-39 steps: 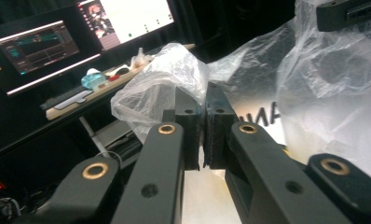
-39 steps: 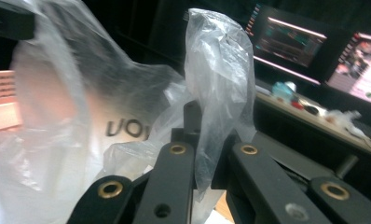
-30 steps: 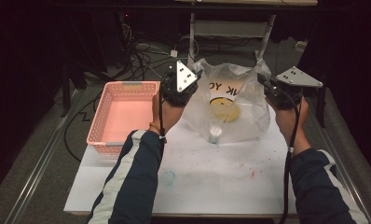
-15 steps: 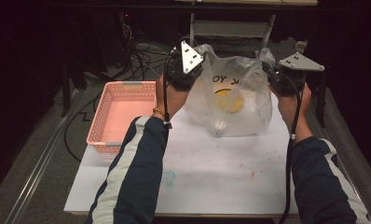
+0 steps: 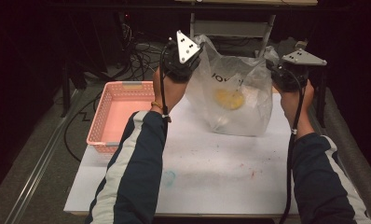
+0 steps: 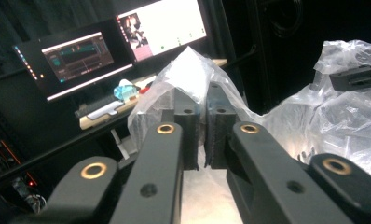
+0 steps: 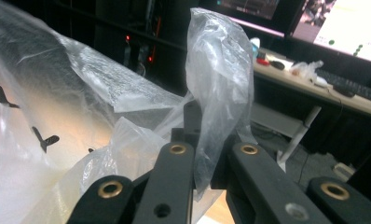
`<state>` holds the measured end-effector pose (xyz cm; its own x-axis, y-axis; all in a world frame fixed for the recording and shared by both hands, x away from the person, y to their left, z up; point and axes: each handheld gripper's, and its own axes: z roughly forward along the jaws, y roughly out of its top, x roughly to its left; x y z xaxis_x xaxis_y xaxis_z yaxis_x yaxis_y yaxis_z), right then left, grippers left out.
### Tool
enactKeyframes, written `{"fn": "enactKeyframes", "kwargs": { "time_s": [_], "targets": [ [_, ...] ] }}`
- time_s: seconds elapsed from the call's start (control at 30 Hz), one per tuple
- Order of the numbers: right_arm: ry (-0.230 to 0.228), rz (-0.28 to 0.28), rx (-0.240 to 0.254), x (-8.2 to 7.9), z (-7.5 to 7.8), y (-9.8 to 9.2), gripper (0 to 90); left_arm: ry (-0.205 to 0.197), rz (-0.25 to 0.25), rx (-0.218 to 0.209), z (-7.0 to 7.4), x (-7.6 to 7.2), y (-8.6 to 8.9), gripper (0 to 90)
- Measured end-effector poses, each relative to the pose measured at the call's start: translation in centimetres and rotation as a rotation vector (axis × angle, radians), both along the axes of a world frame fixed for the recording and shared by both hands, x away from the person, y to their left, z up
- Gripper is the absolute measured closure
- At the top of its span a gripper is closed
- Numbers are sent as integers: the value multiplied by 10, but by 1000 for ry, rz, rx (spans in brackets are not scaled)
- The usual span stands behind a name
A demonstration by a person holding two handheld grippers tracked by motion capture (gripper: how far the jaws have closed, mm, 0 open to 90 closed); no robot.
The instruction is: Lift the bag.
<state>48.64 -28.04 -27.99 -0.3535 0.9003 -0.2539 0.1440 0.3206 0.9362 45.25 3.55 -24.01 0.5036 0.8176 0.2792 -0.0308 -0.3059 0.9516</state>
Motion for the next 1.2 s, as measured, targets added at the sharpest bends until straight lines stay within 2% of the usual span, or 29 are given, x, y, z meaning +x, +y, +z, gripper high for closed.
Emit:
{"fn": "enactKeyframes", "kwargs": {
  "time_s": [0.13,0.23,0.33,0.37,0.4,0.47,0.57,0.67,0.8,0.87,0.97,1.07,1.13,1.2],
  "targets": [
    [31,-22,-8,6,-10,-3,900,28,-12,12,-13,4,-2,714],
    [44,-35,-10,9,-14,-7,900,48,-32,-7,-18,5,0,566],
    [55,-48,-13,11,-18,-10,900,49,-21,2,-22,3,3,415],
    [56,-51,-17,11,-18,-11,900,54,-33,0,-23,2,4,374],
    [59,-51,-20,12,-20,-12,900,53,-43,2,-24,0,6,369],
    [66,-57,-27,14,-22,-13,900,43,-52,-2,-24,-6,11,298],
    [75,-65,-33,14,-25,-14,900,32,-47,1,-26,-15,21,297],
    [86,-70,-37,16,-29,-16,900,49,-56,-10,-36,-23,26,298],
    [97,-84,-57,18,-35,-16,900,70,-127,24,-64,-36,19,322],
    [94,-98,-78,17,-37,-17,896,89,-174,45,-79,-40,13,387],
    [100,-101,-87,17,-38,-18,795,125,-231,70,-96,-41,1,485],
    [82,-80,-58,11,-36,-19,701,144,-255,94,-107,-39,-12,536],
    [56,-75,-68,5,-33,-17,623,145,-248,112,-112,-38,-21,543],
    [46,-38,-60,0,-29,-15,577,153,-247,121,-115,-35,-29,566]
  ]
}}
